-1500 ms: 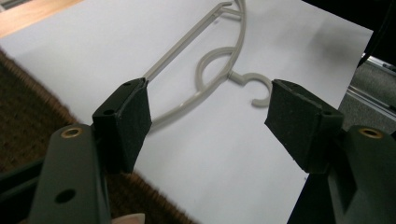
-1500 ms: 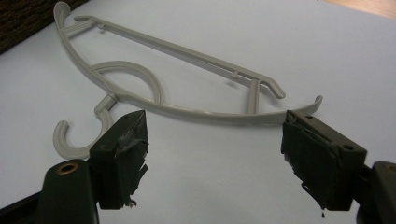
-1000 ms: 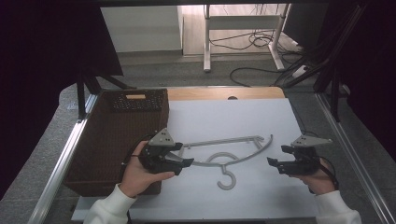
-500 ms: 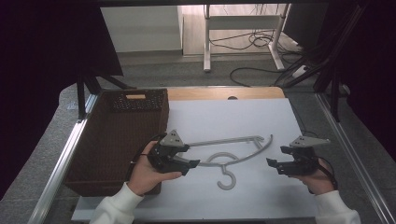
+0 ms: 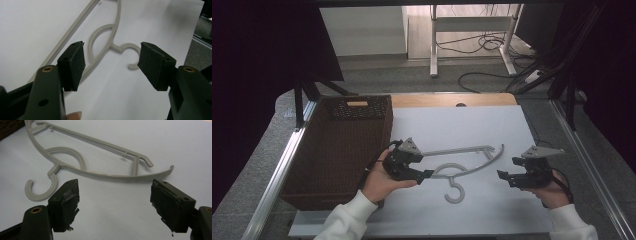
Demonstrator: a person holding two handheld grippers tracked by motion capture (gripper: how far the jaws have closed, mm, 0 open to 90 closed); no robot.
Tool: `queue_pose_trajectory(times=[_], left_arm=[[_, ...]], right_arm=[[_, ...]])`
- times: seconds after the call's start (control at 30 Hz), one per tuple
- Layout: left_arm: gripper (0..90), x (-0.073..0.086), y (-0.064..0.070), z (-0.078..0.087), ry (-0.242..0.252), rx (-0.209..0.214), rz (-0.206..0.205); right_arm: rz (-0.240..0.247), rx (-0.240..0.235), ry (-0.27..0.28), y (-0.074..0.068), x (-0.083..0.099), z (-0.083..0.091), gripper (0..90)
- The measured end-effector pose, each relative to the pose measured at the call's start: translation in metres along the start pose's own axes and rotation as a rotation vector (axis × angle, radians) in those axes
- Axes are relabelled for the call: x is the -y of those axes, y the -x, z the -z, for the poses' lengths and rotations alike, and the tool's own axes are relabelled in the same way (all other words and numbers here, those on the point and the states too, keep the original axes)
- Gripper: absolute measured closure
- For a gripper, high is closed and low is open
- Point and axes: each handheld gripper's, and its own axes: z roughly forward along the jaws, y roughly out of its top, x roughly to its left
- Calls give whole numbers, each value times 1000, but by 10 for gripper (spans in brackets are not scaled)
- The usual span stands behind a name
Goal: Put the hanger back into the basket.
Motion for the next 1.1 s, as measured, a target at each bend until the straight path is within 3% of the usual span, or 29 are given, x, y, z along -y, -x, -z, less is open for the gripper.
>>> queue_pose_trajectory(times=[0.23,0.83,1.1], left_arm=[[383,-6,-2,-23,-60,13,-17],[411,-2,-14,-67,-266,-42,-71],[451,-4,-10,-86,-345,-71,-108]], right_arm=[[3,-3,-3,0,0,0,241],[6,-11,-16,0,1,-3,241],[13,-17,-22,-1,2,-5,241]])
